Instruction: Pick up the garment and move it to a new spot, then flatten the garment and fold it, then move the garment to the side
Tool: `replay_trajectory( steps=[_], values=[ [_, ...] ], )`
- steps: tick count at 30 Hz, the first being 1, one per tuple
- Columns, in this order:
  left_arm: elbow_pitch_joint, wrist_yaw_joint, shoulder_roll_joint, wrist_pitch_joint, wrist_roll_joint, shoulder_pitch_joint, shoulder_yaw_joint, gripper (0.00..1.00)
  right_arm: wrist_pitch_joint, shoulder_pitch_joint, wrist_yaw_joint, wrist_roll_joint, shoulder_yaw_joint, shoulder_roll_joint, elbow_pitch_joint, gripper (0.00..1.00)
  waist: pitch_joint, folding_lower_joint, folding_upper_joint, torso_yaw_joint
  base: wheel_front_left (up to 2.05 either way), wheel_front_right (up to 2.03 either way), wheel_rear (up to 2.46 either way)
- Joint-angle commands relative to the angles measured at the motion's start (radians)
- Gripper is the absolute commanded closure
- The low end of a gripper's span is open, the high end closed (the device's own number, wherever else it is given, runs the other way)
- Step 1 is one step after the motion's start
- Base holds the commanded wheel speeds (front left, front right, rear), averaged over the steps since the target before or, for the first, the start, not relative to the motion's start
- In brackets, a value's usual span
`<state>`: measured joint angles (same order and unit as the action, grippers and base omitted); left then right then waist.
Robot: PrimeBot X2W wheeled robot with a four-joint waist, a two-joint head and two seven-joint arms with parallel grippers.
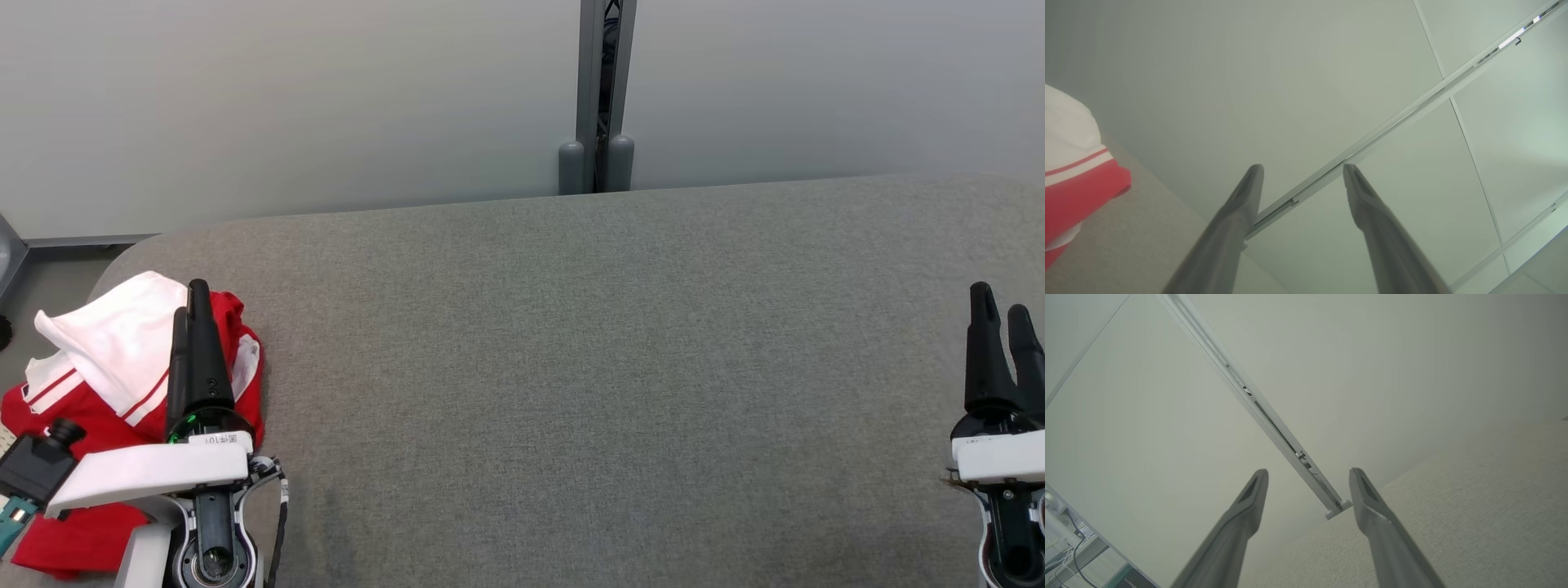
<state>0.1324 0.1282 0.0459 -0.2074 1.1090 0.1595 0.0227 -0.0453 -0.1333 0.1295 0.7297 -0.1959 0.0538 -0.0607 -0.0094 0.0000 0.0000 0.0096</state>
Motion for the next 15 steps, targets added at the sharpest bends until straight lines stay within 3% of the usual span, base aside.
replay_trajectory(
  steps=[1,9,15],
  values=[
    [-0.018,0.003,0.003,-0.005,-0.015,0.002,0.009,0.00,-0.009,-0.005,0.001,-0.017,0.003,0.008,0.023,0.00,0.000,0.0000,0.0000,0.001,0.00,0.00,0.00],
    [-0.081,0.002,0.004,-0.013,-0.129,-0.018,0.039,0.00,-0.043,0.004,0.002,-0.183,0.036,0.006,0.090,0.00,-0.006,0.0000,0.0000,0.014,0.00,0.00,0.00],
    [-0.135,-0.023,0.004,-0.019,-0.263,-0.039,0.025,0.00,-0.066,0.014,0.002,-0.301,0.077,0.005,0.117,0.00,-0.010,0.0000,0.0000,0.022,0.00,0.00,0.00]
  ],
)
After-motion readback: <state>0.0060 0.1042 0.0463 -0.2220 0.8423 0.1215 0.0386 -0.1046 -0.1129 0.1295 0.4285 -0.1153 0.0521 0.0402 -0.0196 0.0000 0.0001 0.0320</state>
